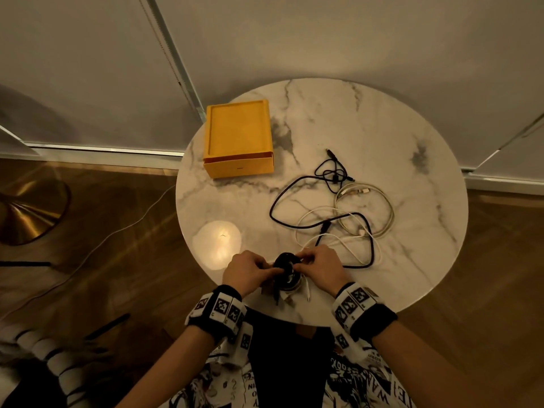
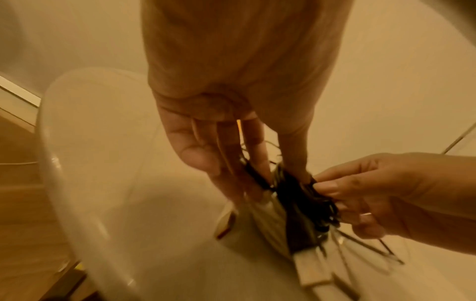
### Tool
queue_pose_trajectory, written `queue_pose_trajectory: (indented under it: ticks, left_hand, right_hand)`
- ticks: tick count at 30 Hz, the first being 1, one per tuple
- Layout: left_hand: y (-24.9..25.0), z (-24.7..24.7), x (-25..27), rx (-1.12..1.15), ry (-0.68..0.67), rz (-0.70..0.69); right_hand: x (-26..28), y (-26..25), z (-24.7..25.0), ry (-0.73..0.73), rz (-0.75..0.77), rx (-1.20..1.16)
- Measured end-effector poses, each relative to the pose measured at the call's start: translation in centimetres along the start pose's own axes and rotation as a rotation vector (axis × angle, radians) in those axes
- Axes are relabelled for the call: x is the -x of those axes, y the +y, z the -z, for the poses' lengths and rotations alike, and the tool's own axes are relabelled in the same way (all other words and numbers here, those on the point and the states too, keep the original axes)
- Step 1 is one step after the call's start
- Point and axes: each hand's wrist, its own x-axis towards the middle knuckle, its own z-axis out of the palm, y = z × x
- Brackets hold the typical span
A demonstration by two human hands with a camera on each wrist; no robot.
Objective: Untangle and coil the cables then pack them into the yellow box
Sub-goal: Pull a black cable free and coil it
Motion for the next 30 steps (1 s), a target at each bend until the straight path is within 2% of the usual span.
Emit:
queue_pose_trajectory:
  ticks: [4,12,16,21,30]
  left_hand:
    - [0.0,-0.2,-0.8,-0.048,0.005,-0.005]
    - [-0.5,-0.8,-1.0,0.099,0.036,-0.106]
    - [-0.3,-0.8,-1.6,0.188,-0.041,-0.134]
    - [0.5,-0.8,-2.5,0.138,-0.195,-0.146]
    - [0.8,-0.1,-2.8,-0.168,-0.188,-0.152]
  right_hand:
    - [-0.3,0.2,-0.5,-0.009,0.017,0.066]
    - [-1.0,1.2,0.3,-0.073,0.001,-0.025]
    - [-0.8,1.3,0.7,-0.076,0.017,-0.047]
    - [-0.8,1.7,1.0,-0.094,0.022,-0.065]
    - [-1.1,2.2,-0.2,-0.083,0.042,0.06]
